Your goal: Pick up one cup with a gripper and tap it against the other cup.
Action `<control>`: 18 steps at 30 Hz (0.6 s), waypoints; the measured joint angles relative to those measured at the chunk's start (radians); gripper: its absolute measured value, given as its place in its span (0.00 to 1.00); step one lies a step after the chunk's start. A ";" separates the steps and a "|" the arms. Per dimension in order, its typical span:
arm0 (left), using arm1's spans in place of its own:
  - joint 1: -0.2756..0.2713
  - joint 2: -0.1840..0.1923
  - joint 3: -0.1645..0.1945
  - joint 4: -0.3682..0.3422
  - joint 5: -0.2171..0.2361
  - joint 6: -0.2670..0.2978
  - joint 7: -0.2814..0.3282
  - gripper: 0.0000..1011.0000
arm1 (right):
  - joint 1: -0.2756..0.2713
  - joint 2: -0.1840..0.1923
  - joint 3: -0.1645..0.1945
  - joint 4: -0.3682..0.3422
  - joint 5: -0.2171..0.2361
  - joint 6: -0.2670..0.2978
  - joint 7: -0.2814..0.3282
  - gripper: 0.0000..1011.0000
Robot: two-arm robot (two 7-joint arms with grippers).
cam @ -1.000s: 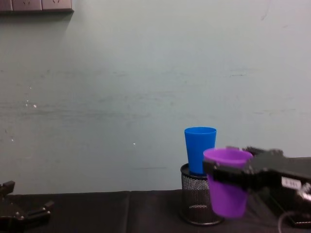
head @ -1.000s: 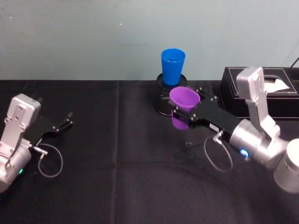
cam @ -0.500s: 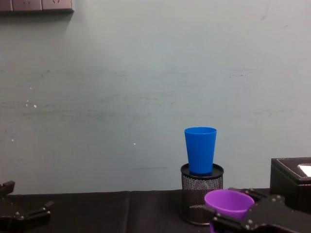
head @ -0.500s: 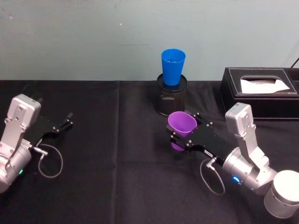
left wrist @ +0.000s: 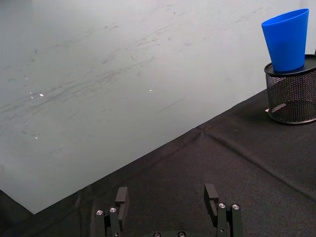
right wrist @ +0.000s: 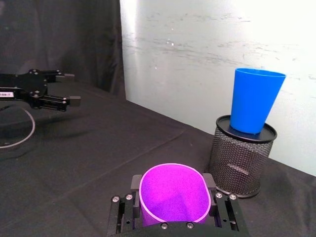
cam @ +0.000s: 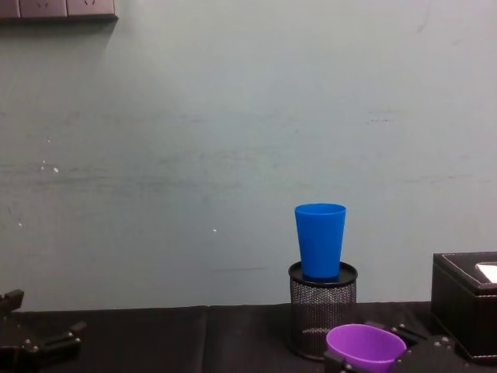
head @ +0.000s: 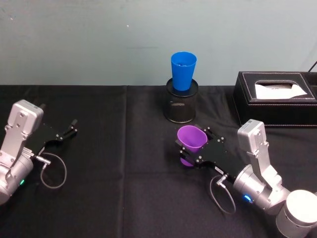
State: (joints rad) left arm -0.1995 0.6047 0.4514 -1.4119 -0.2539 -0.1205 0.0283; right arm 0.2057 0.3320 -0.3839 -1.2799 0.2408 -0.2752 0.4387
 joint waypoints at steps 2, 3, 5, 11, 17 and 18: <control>0.000 0.000 0.000 0.000 0.000 0.000 0.000 0.99 | -0.003 -0.004 0.004 0.004 0.000 -0.005 0.007 0.73; 0.000 0.000 0.000 0.000 0.000 0.000 0.000 0.99 | -0.003 -0.005 0.005 0.005 0.000 -0.007 0.010 0.73; 0.000 0.000 0.000 0.000 0.000 0.000 0.000 0.99 | -0.004 -0.009 0.010 0.012 0.000 -0.010 0.016 0.73; 0.000 0.000 0.000 0.000 0.000 0.000 0.000 0.99 | -0.007 -0.016 0.019 0.019 0.001 -0.009 0.015 0.73; 0.000 0.000 0.000 0.000 0.000 0.000 0.000 0.99 | -0.007 -0.015 0.017 0.018 0.002 -0.009 0.015 0.76; 0.000 0.000 0.000 0.000 0.000 0.000 0.000 0.99 | -0.007 -0.015 0.017 0.018 0.002 -0.009 0.015 0.77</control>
State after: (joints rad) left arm -0.1996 0.6047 0.4514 -1.4120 -0.2539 -0.1205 0.0283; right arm 0.1992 0.3168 -0.3671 -1.2622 0.2425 -0.2838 0.4535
